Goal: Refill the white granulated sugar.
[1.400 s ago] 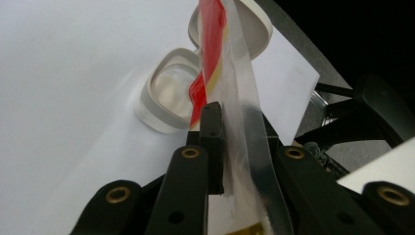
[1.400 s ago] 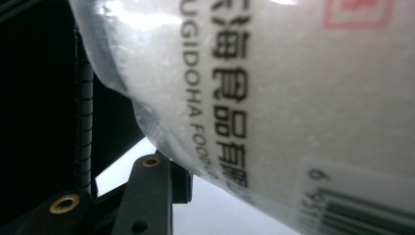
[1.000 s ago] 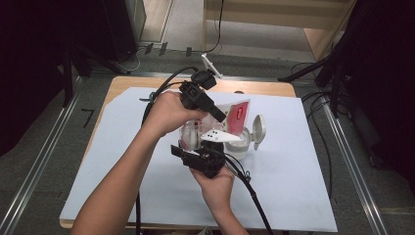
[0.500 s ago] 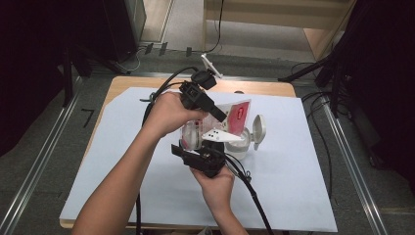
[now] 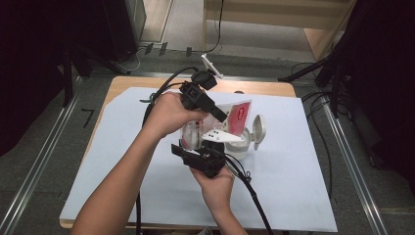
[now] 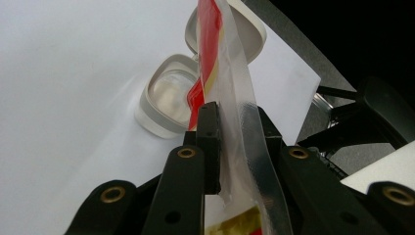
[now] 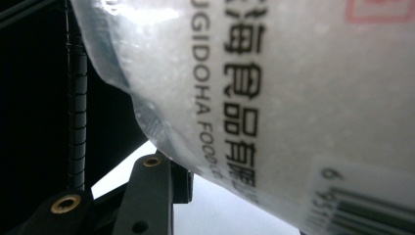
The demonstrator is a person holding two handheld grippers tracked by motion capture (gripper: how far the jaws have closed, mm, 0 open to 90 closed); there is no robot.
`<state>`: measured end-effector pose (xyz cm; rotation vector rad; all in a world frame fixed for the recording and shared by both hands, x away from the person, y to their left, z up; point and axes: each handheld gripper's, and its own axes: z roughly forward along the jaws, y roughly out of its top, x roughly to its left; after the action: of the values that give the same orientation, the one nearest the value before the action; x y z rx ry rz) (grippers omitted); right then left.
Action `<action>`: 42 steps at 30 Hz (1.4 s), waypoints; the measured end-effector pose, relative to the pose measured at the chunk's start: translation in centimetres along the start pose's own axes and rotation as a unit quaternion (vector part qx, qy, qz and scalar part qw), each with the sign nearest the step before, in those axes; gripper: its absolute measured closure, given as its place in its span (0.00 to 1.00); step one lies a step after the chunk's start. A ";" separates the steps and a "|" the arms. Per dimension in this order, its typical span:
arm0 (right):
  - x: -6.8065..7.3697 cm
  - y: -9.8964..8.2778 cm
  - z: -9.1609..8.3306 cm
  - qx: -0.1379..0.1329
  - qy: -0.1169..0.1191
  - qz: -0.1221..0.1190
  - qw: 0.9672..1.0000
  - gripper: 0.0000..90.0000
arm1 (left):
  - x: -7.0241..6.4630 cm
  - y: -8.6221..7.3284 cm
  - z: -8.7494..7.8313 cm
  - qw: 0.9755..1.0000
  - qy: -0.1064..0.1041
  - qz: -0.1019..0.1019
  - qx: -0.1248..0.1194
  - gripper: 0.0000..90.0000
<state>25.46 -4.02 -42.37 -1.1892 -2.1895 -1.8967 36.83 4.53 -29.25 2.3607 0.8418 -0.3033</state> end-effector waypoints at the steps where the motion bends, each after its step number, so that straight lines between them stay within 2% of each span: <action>1: 0.0 0.0 0.0 0.000 0.000 -0.001 1.000 0.69 | 0.0 0.0 0.0 1.000 0.000 -0.002 -0.001 0.88; 7: 0.2 -0.1 0.1 0.003 -0.004 -0.014 1.000 0.68 | 0.0 0.0 0.0 1.000 0.003 0.001 0.004 0.89; 42: 0.4 0.2 0.8 -0.007 0.004 -0.008 1.000 0.70 | 0.0 -0.1 -0.4 1.000 0.015 -0.004 -0.001 0.88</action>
<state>25.64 -3.09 -42.17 -1.1678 -2.1914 -1.9235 36.72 4.86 -28.95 2.3651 0.8645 -0.2705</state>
